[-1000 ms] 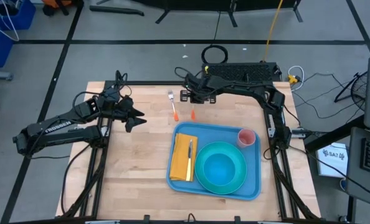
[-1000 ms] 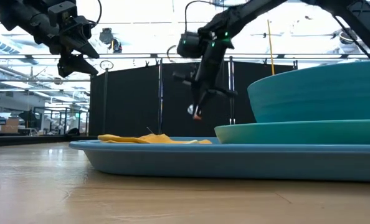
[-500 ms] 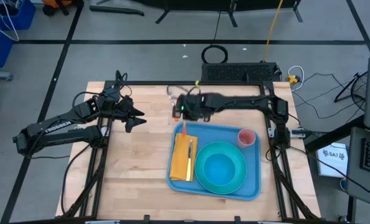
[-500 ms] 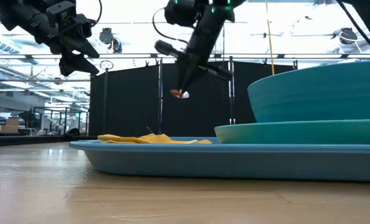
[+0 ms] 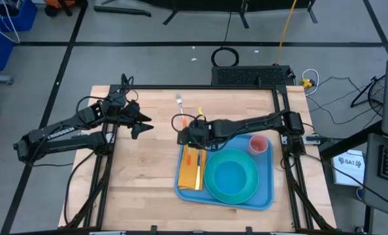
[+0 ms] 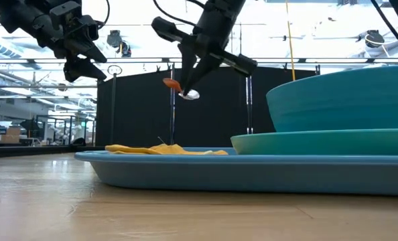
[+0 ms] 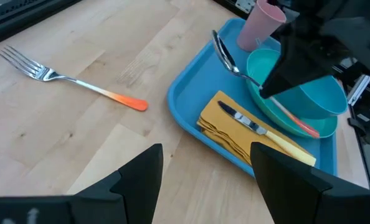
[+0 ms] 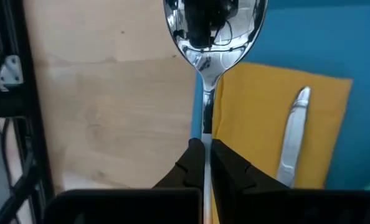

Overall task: Set up tray
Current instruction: Put the orange spoon on top of the yellow napkin

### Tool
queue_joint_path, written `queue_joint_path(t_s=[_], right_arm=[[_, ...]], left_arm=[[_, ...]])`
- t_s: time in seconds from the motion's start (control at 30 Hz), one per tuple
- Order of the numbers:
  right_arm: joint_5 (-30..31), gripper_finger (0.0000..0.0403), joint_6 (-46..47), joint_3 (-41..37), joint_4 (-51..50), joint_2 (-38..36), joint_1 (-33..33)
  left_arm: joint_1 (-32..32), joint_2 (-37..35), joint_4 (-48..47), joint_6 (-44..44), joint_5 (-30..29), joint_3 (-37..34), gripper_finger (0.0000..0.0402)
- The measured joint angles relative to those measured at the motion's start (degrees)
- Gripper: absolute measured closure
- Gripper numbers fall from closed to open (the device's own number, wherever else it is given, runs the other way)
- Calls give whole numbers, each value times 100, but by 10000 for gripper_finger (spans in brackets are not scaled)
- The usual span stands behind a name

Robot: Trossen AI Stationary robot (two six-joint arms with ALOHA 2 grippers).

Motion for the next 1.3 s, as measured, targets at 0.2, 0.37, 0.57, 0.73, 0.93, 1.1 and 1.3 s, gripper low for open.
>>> queue_joint_path(t_s=[0.2, 0.37, 0.57, 0.73, 0.93, 1.1, 1.3], right_arm=[[-140, 403, 171, 1, 150, 219, 179], [-349, 403, 382, 0, 372, 517, 389], [-505, 403, 593, -2, 559, 726, 547], [-553, 403, 655, 1, 584, 817, 562], [-620, 403, 688, -80, 482, 808, 562], [-874, 403, 836, -344, 528, 817, 654], [-901, 403, 1095, -639, 975, 813, 768]], left_arm=[[0, 1, -9, -2, 0, 0, 156], [0, 1, -46, 15, 0, 0, 156], [-32, 1, -68, 46, -2, 2, 156], [-39, 1, -98, 48, -33, 2, 156], [-44, 1, -129, 47, -35, 2, 156], [-44, 1, -138, 46, -33, 2, 156], [-44, 1, -237, 44, -33, 2, 156]])
